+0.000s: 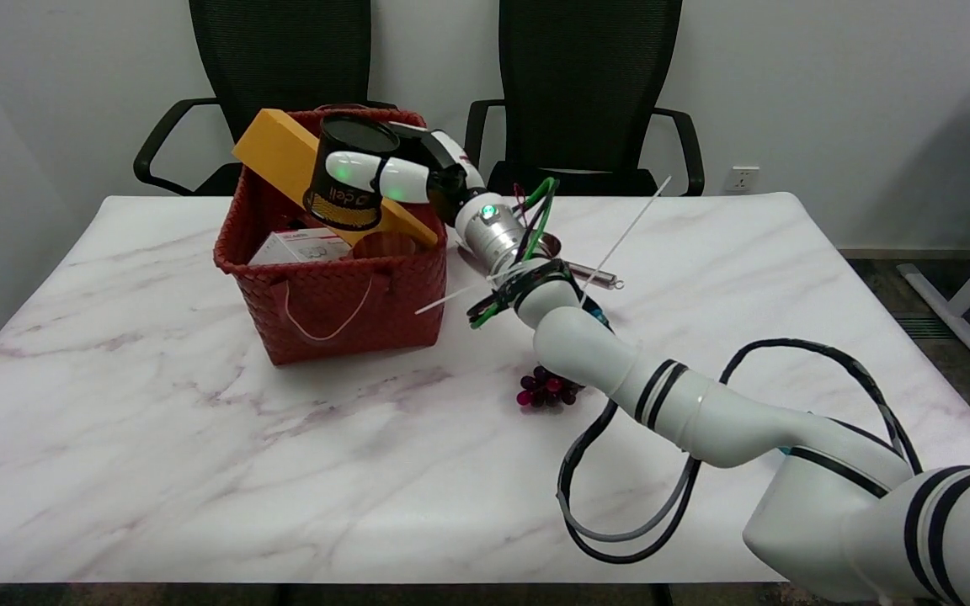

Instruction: Place the grapes into the brown storage basket.

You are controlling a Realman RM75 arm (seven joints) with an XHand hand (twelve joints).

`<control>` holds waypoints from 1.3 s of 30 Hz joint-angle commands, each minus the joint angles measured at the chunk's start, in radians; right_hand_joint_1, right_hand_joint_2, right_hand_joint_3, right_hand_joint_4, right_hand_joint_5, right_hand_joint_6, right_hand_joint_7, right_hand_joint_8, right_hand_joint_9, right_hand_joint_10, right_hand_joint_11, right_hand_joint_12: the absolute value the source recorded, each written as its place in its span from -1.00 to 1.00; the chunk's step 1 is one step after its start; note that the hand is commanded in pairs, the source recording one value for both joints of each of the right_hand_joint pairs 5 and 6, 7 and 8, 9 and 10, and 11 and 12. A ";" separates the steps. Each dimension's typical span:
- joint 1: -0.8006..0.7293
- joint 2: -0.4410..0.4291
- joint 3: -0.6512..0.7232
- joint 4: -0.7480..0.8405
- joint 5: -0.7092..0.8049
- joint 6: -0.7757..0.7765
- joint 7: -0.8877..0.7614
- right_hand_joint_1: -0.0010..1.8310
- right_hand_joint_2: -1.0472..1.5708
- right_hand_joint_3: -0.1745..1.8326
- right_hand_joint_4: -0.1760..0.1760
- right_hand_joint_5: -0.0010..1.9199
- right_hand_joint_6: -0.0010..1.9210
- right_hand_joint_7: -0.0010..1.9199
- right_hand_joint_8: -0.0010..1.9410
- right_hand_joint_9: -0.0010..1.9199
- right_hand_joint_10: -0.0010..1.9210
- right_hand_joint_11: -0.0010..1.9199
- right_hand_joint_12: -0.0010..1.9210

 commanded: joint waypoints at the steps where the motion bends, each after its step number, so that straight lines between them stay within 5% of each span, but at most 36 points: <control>1: -0.060 0.012 0.026 0.021 0.015 -0.089 0.000 0.38 0.66 -0.22 0.00 -0.18 -0.18 0.19 0.17 0.09 0.09 -0.08 -0.08; 12: -0.070 0.026 0.033 0.069 -0.002 -0.101 -0.013 0.37 0.67 -0.18 0.00 -0.21 -0.21 0.19 0.17 0.07 0.07 -0.09 -0.09; 15: -0.061 0.043 0.033 0.103 -0.029 -0.088 -0.073 0.41 0.50 0.04 0.00 -0.31 -0.31 0.08 0.07 -0.20 -0.20 -0.57 -0.57; 19: -0.051 0.059 0.057 0.162 -0.054 -0.060 -0.167 0.40 -0.04 0.29 0.00 -0.89 -0.89 -0.36 -0.37 -0.55 -0.55 -0.95 -0.95; 22: -0.049 0.061 0.077 0.188 -0.056 -0.049 -0.220 0.37 -0.25 0.10 0.00 -1.00 -1.00 -0.68 -0.68 -0.94 -0.94 -1.00 -1.00; 26: -0.046 0.066 0.081 0.205 -0.058 -0.018 -0.268 0.33 -0.34 -0.06 0.00 -1.00 -1.00 -1.00 -1.00 -1.00 -1.00 -1.00 -1.00; 39: -0.075 0.134 0.162 0.297 -0.106 0.163 -0.506 0.33 -0.16 -0.26 0.00 -1.00 -1.00 -1.00 -1.00 -1.00 -1.00 -1.00 -1.00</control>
